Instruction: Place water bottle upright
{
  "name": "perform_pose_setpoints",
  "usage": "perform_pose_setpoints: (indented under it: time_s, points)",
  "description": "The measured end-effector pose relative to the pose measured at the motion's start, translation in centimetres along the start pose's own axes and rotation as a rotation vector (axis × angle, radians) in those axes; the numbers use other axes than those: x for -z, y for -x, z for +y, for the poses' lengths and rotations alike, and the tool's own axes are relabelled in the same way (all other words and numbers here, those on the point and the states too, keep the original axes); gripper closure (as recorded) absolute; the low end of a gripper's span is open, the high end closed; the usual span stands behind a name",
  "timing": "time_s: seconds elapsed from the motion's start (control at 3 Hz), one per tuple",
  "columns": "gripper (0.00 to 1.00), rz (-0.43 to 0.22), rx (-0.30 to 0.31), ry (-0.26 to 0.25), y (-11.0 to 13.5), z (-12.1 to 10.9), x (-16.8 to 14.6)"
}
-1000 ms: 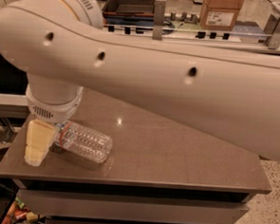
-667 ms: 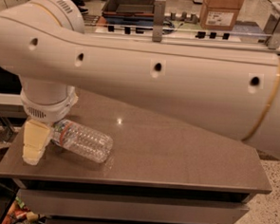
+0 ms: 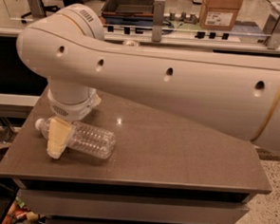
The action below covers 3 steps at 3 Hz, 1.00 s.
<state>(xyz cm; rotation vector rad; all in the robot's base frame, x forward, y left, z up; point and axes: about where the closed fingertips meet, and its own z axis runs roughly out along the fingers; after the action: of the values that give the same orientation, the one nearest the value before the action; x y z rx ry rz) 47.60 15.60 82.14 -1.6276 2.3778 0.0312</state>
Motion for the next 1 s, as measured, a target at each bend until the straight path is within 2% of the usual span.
perform_pose_setpoints:
  time_s: [0.33,0.67,1.0]
  points:
    - [0.0,0.01,-0.047,-0.025,-1.59,-1.5,0.28]
    - [0.18,0.011,-0.043,-0.023,-1.52,-1.36,0.25]
    - [0.41,0.011,-0.042,-0.024,-1.56,-1.32,0.23]
